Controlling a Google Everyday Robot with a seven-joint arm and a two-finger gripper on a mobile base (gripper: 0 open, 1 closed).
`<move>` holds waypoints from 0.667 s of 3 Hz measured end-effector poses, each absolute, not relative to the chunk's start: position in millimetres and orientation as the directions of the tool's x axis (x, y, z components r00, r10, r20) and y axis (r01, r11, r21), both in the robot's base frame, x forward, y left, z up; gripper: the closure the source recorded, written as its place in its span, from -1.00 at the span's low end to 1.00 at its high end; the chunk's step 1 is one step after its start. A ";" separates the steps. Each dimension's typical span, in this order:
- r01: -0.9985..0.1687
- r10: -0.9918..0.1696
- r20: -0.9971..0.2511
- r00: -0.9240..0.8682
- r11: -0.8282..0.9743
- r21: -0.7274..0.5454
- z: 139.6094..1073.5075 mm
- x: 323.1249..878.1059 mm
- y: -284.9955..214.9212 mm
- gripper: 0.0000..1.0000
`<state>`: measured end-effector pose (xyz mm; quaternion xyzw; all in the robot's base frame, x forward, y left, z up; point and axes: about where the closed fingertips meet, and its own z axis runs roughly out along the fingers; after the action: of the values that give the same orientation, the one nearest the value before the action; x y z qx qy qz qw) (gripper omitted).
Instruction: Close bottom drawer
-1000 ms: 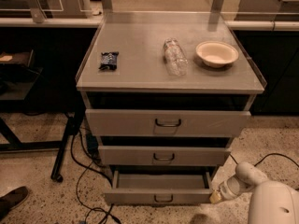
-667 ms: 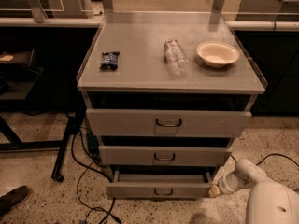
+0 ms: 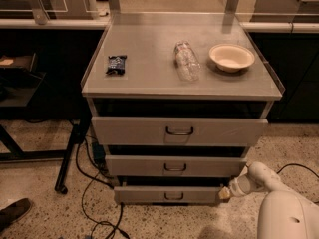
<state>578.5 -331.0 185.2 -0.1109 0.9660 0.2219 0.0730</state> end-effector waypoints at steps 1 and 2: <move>-0.249 -0.172 -0.215 -0.961 0.876 0.413 187.4 589.9 -331.2 1.00; -0.253 -0.168 -0.233 -0.958 0.876 0.411 193.9 590.0 -331.7 1.00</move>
Offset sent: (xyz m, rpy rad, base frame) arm 0.0229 -0.0075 0.0135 0.0118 -0.0690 -0.0237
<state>590.0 -331.7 193.9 -0.1092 0.9637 0.2242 0.0956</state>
